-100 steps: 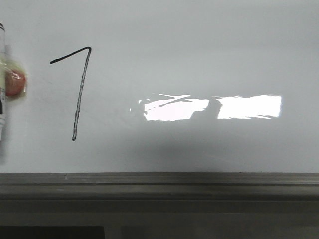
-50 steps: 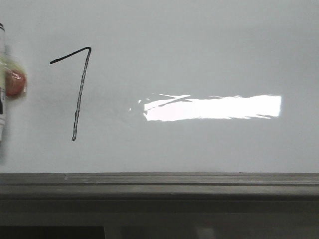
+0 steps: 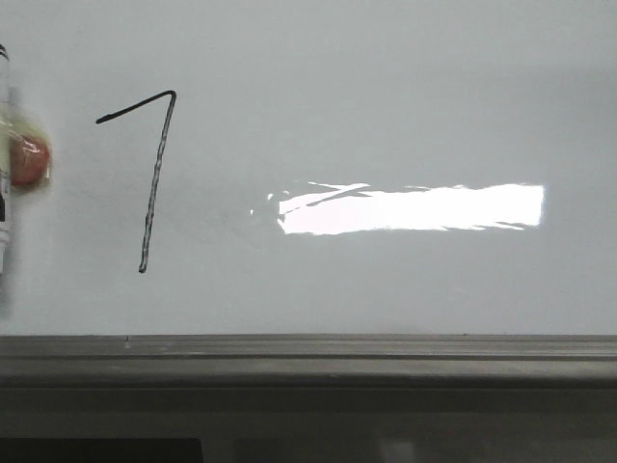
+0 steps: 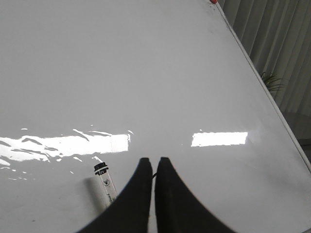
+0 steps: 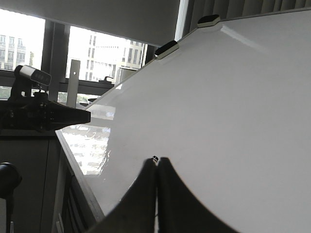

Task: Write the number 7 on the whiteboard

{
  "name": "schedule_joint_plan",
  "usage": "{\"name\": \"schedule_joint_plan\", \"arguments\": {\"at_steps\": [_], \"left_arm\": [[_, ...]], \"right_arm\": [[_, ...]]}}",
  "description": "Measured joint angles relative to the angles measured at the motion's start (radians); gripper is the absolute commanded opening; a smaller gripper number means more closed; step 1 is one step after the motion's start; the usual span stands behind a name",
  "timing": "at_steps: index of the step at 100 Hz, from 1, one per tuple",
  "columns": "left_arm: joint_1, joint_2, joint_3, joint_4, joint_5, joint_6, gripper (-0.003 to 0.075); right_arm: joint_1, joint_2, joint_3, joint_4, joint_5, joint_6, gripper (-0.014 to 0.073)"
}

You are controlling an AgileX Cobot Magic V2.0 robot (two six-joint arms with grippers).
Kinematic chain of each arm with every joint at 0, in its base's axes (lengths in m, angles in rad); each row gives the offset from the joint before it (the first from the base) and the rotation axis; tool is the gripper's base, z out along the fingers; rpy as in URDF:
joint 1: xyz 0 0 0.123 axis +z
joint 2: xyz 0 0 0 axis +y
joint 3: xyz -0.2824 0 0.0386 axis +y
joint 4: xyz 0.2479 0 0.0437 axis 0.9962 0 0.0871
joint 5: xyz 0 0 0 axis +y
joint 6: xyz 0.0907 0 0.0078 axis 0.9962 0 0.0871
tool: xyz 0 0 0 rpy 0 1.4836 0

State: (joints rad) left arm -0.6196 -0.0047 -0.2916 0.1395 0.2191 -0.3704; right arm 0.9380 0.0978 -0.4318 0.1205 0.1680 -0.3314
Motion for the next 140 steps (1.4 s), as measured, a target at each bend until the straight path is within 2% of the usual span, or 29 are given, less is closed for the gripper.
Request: {"name": "schedule_joint_plan", "arguments": {"at_steps": [31, 40, 59, 66, 78, 92, 104, 124, 140], "left_arm": [[0.004, 0.0, 0.003, 0.018, 0.0, 0.0, -0.002], [0.039, 0.0, 0.004, 0.028, 0.0, 0.0, -0.002], [0.225, 0.0, 0.047, 0.048, 0.013, 0.02, -0.002], [0.318, 0.0, 0.075, -0.014, 0.013, 0.108, -0.002], [0.469, 0.0, 0.143, -0.119, 0.013, 0.337, -0.002], [0.564, 0.0, 0.232, -0.169, 0.007, 0.433, -0.002], [0.595, 0.0, 0.292, -0.211, 0.026, 0.447, -0.002], [0.595, 0.0, 0.292, -0.15, 0.106, 0.451, -0.002], [0.595, 0.0, 0.292, -0.122, 0.111, 0.452, -0.002]], "right_arm": [[0.0, 0.0, 0.001, 0.0, 0.0, 0.0, -0.0064], [0.0, 0.0, 0.002, 0.0, 0.0, 0.0, -0.0064], [0.0, -0.002, 0.002, 0.0, 0.0, 0.0, -0.0064], [0.0, -0.002, 0.002, 0.0, 0.0, 0.0, -0.0064], [0.0, -0.002, 0.002, 0.0, 0.0, 0.0, -0.0064], [0.0, -0.002, 0.002, 0.0, 0.0, 0.0, -0.0064], [0.0, -0.002, 0.002, 0.0, 0.0, 0.0, -0.0064], [0.0, -0.002, 0.002, 0.0, 0.0, 0.0, -0.0064], [0.0, -0.002, 0.002, 0.0, 0.0, 0.0, -0.0064]]}}
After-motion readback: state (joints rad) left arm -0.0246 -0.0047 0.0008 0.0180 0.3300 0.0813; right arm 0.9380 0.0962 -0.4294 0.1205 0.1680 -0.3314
